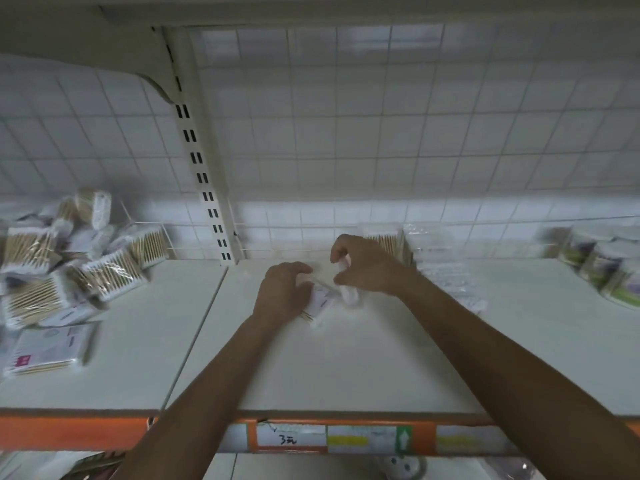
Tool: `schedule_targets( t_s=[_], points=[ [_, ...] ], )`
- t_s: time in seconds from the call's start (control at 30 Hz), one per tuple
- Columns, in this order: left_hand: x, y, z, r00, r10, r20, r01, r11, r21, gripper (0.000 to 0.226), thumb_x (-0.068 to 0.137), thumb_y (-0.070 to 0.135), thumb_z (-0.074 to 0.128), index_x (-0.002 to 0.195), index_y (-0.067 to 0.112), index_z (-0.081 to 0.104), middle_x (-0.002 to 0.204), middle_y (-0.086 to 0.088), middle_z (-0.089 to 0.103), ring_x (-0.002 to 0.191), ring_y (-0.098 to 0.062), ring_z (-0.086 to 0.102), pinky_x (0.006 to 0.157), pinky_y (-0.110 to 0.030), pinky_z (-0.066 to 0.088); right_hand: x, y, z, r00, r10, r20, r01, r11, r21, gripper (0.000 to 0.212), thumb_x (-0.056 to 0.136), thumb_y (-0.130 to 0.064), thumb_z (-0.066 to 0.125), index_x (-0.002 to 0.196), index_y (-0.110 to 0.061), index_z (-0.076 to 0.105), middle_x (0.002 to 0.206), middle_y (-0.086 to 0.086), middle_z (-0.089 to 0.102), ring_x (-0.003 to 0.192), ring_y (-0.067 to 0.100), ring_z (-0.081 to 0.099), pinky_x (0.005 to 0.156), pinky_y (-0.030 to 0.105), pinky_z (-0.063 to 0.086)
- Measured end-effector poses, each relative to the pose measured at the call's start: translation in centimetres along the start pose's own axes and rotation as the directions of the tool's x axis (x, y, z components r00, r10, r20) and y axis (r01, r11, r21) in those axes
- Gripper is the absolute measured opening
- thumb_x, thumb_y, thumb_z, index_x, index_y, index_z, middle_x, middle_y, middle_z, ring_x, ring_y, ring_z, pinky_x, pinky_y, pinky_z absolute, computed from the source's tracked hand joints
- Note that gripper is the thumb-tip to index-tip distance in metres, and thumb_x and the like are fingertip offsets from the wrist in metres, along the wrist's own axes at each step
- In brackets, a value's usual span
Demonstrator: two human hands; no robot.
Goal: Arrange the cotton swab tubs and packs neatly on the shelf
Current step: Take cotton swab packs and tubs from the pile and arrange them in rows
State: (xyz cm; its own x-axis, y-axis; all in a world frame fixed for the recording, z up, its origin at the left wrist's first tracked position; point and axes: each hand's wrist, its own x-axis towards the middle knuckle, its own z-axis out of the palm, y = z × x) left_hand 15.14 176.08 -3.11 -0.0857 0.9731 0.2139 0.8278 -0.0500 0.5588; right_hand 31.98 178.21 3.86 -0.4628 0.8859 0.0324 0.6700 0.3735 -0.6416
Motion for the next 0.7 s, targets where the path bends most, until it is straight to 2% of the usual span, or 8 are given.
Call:
schedule_targets(
  t_s=[0.1,0.2,0.3,0.4,0.47,0.57,0.63,0.7],
  points=[
    [0.2,2.4,0.2,0.996,0.065,0.062,-0.062,0.997,-0.043,0.046,0.085,0.013,0.061,0.130,0.016,0.054,0.121,-0.001,0.062,0.110,-0.020,0.058,0.079,-0.013,0.033,0.1,0.4,-2.3,0.999,-0.043,0.008,0.044,0.999,-0.027,0.032,0.073,0.005,0.056,0.094,-0.019,0.054,0.103,-0.002,0.056,0.080,0.007,0.049,0.059,0.011,0.035],
    [0.8,4.3,0.8,0.986,0.082,0.142,-0.053,0.978,-0.200,0.057,0.086,0.017,0.063,0.139,0.022,0.042,0.130,0.002,0.055,0.115,-0.017,0.055,0.091,-0.020,0.042,0.4,1.0,-4.6,0.993,-0.109,0.046,0.111,0.992,-0.057,0.037,0.074,0.008,0.052,0.100,-0.018,0.055,0.104,-0.004,0.056,0.067,-0.004,0.044,0.053,0.005,0.034],
    [1.7,4.7,2.0,0.990,0.116,0.078,-0.098,0.973,-0.209,0.043,0.087,0.022,0.065,0.128,0.022,0.054,0.115,0.004,0.064,0.100,-0.013,0.061,0.081,-0.017,0.043,1.2,2.2,-5.9,0.991,-0.118,0.063,0.119,0.993,-0.011,0.041,0.077,0.009,0.053,0.109,-0.016,0.055,0.100,-0.013,0.052,0.078,-0.003,0.051,0.058,0.004,0.039],
    [2.4,5.5,2.9,0.997,0.078,-0.011,-0.079,0.975,-0.206,0.025,0.086,0.026,0.066,0.110,0.018,0.065,0.091,0.006,0.065,0.081,-0.012,0.059,0.064,-0.006,0.036,2.1,3.8,-6.6,0.995,-0.097,0.019,0.097,0.995,0.030,0.036,0.080,0.007,0.056,0.108,-0.016,0.057,0.107,-0.006,0.055,0.086,0.012,0.058,0.063,0.014,0.046],
    [3.0,5.9,3.6,1.000,-0.013,-0.023,0.006,0.963,-0.269,0.022,0.085,0.027,0.068,0.105,0.018,0.069,0.091,0.004,0.069,0.076,-0.009,0.059,0.065,-0.006,0.038,2.7,4.7,-7.0,0.995,-0.100,-0.017,0.098,0.992,-0.081,0.036,0.080,0.003,0.059,0.111,-0.015,0.058,0.113,-0.001,0.057,0.093,0.013,0.058,0.070,0.017,0.046],
    [3.9,6.5,4.7,0.995,-0.100,-0.014,0.092,0.954,-0.286,0.015,0.082,0.027,0.070,0.091,0.016,0.070,0.092,-0.003,0.071,0.082,-0.015,0.065,0.073,-0.025,0.051,3.4,6.1,-7.5,0.994,-0.105,-0.025,0.087,0.915,-0.395,0.042,0.081,-0.008,0.063,0.122,-0.012,0.055,0.120,0.003,0.058,0.105,0.017,0.054,0.083,0.023,0.041],
    [4.5,7.0,5.2,0.993,-0.118,-0.008,0.112,0.954,-0.279,0.016,0.080,0.028,0.072,0.079,0.014,0.064,0.089,-0.006,0.069,0.084,-0.020,0.066,0.069,-0.039,0.057,3.7,7.0,-7.8,0.995,-0.093,-0.035,0.058,0.831,-0.554,0.039,0.083,-0.016,0.063,0.121,-0.014,0.056,0.119,0.002,0.060,0.108,0.020,0.053,0.088,0.030,0.044],
    [4.9,7.5,5.5,0.994,-0.110,0.006,0.108,0.961,-0.254,0.016,0.080,0.029,0.072,0.090,0.018,0.067,0.094,-0.002,0.070,0.088,-0.018,0.066,0.073,-0.041,0.056,3.7,7.6,-8.0,0.995,-0.089,-0.054,0.036,0.783,-0.621,0.033,0.084,-0.019,0.061,0.117,-0.016,0.059,0.116,0.001,0.062,0.107,0.020,0.053,0.090,0.035,0.045]
  ],
)
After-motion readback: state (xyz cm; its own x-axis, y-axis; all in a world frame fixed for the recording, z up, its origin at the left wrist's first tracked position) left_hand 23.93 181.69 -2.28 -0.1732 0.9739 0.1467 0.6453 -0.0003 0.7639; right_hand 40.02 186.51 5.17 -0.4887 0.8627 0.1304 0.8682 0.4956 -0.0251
